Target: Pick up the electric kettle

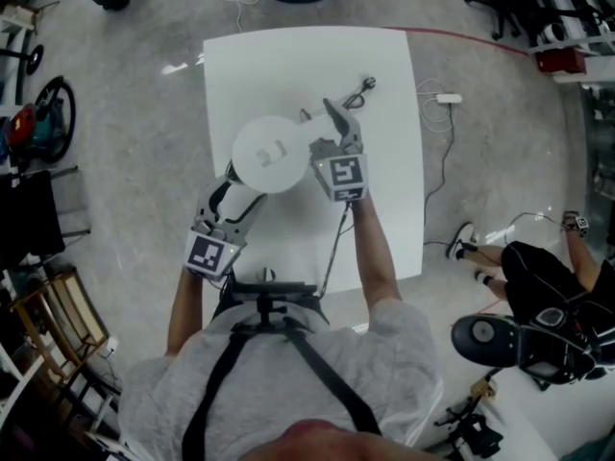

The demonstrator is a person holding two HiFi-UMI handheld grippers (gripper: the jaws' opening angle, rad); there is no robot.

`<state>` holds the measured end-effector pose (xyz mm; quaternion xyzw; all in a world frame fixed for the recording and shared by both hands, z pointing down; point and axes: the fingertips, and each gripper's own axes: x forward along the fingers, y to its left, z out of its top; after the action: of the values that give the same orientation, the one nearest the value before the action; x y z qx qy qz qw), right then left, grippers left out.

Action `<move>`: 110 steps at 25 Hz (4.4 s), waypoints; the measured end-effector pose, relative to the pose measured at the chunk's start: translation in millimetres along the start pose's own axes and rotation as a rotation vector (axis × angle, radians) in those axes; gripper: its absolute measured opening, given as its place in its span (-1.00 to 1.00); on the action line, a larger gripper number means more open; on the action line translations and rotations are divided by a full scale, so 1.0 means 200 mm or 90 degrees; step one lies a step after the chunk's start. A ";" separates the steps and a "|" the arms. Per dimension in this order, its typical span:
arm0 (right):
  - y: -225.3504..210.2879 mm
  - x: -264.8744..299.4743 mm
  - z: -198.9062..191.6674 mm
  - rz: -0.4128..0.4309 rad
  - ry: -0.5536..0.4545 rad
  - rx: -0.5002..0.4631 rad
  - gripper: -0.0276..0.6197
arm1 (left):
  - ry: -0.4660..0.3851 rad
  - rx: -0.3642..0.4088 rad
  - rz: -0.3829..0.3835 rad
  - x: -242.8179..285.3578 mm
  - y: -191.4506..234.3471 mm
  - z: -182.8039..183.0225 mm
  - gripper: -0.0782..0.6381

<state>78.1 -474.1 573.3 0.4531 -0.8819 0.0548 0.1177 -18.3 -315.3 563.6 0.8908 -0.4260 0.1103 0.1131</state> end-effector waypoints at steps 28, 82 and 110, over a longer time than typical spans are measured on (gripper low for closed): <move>0.05 0.07 0.04 0.065 -0.060 -0.041 -0.54 | 0.014 0.009 0.012 0.01 0.04 0.02 -0.02; 0.02 0.01 0.11 -0.013 -0.106 -0.047 -0.64 | 0.030 0.057 0.018 -0.01 0.05 0.08 -0.02; 0.12 -0.46 0.38 -0.130 -0.077 -0.009 -0.64 | -0.065 0.142 -0.049 -0.33 -0.17 0.40 -0.02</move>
<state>98.9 -403.7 477.3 0.5424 -0.8369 0.0092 0.0725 -23.9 -269.9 465.0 0.9181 -0.3817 0.1070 -0.0048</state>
